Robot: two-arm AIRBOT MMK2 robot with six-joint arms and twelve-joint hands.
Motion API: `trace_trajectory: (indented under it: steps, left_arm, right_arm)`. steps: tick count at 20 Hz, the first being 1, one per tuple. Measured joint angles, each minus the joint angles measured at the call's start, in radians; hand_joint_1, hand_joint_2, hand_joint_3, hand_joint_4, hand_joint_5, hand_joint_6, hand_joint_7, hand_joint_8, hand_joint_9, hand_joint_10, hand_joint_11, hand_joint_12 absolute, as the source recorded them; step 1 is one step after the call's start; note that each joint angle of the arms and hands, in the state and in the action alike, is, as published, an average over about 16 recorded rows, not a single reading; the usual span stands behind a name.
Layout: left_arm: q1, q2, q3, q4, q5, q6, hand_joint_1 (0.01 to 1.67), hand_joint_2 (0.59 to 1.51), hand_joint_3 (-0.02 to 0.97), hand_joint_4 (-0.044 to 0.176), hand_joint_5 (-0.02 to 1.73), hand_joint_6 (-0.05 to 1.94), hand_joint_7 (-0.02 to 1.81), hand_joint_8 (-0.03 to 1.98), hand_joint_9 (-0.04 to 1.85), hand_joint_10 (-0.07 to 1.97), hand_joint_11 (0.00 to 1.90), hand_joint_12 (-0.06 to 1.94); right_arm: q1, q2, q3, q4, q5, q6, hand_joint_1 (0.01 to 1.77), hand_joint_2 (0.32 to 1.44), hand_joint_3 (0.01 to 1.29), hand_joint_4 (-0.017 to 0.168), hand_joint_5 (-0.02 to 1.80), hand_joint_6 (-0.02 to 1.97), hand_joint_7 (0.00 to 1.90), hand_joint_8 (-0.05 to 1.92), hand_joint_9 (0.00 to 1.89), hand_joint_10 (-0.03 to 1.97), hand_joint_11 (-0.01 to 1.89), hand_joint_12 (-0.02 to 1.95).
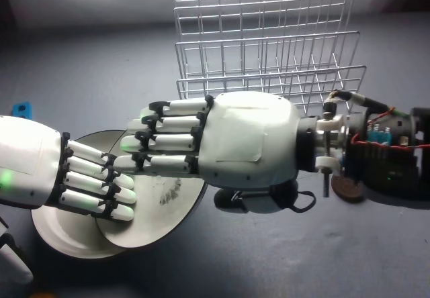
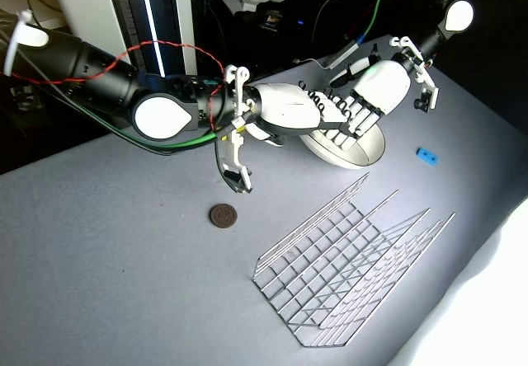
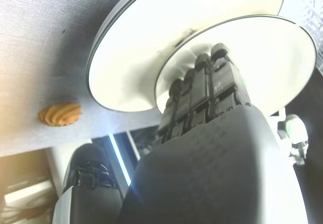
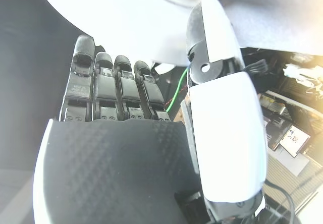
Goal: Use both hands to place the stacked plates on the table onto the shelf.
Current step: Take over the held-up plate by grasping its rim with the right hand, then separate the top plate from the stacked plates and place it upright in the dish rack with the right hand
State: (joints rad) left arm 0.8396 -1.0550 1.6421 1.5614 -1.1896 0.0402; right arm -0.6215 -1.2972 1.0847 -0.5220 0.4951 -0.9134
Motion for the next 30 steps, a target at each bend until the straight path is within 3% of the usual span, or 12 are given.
trace_trajectory:
  steps: [10,15,19,25,30]
  left_arm:
    - [-0.003,0.000,0.000,0.002,0.001,-0.004,0.01,1.121,0.017,-0.005,0.01,-0.01,-0.01,-0.01,0.02,0.01,0.02,0.01]
    - [-0.003,0.000,0.000,0.002,0.001,-0.004,0.01,1.121,0.017,-0.005,0.01,-0.01,-0.01,-0.02,0.01,0.01,0.02,0.01]
    - [-0.003,0.000,0.000,0.002,0.001,-0.004,0.01,1.121,0.018,-0.005,0.01,-0.01,-0.01,-0.02,0.01,0.01,0.01,0.01]
    - [-0.008,0.000,-0.001,0.006,0.002,-0.005,0.01,1.121,0.017,-0.006,0.00,0.00,-0.01,-0.02,0.01,0.01,0.02,0.01]
    - [-0.025,0.000,0.009,0.003,0.001,-0.017,0.01,1.120,0.017,-0.004,0.01,0.01,0.00,-0.01,0.02,0.01,0.02,0.01]
  right_arm:
    - [0.000,-0.093,0.098,0.016,-0.002,-0.016,1.03,1.15,0.01,0.003,0.02,0.02,0.01,0.01,0.02,0.01,0.02,0.33]
    - [-0.001,-0.116,0.128,0.031,0.000,-0.016,0.97,1.15,0.02,0.003,0.08,0.02,0.09,0.01,0.09,0.03,0.02,0.62]
    - [-0.002,-0.124,0.139,0.042,0.009,-0.018,0.96,1.14,0.02,0.003,0.25,0.06,0.27,0.03,0.26,0.07,0.12,0.84]
    - [-0.004,-0.129,0.145,0.043,0.038,-0.022,1.01,1.07,0.01,0.005,0.55,0.34,0.61,0.25,0.66,0.13,0.42,1.15]
    - [-0.006,-0.131,0.145,0.039,0.065,-0.024,1.08,1.02,0.01,0.010,0.78,0.59,0.87,0.46,0.98,0.16,0.71,1.22]
